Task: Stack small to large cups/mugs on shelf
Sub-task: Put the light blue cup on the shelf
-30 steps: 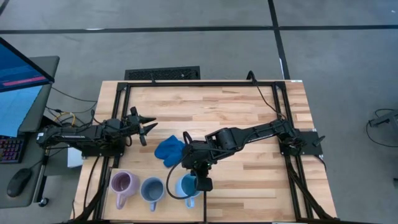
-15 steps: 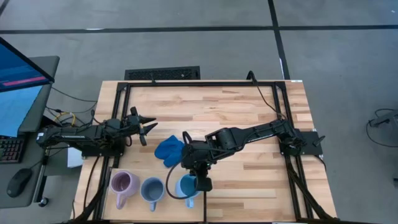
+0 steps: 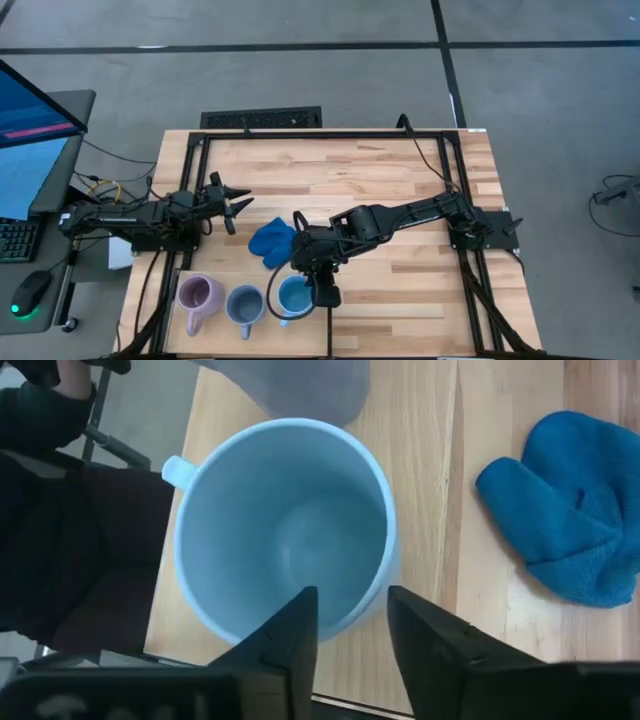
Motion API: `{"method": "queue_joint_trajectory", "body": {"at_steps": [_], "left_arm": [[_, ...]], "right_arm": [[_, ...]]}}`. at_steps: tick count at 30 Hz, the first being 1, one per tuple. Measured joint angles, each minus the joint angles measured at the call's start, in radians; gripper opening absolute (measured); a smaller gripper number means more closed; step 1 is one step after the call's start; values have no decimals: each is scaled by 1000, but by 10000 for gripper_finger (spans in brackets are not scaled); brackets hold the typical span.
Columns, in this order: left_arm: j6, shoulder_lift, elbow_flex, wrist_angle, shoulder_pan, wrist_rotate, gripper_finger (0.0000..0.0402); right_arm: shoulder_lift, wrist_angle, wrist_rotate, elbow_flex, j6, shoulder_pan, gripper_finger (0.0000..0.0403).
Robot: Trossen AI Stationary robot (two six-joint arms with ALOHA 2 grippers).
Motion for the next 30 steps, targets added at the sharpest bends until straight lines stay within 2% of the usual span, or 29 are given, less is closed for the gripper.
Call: {"method": "queue_joint_trajectory", "body": {"at_steps": [11,30], "left_arm": [[0,0,0,0,0,1,108],[0,0,0,-1,0,2,108]], "right_arm": [[0,11,0,0,-43,0,171],[0,38,0,0,-131,-4,169]]}}
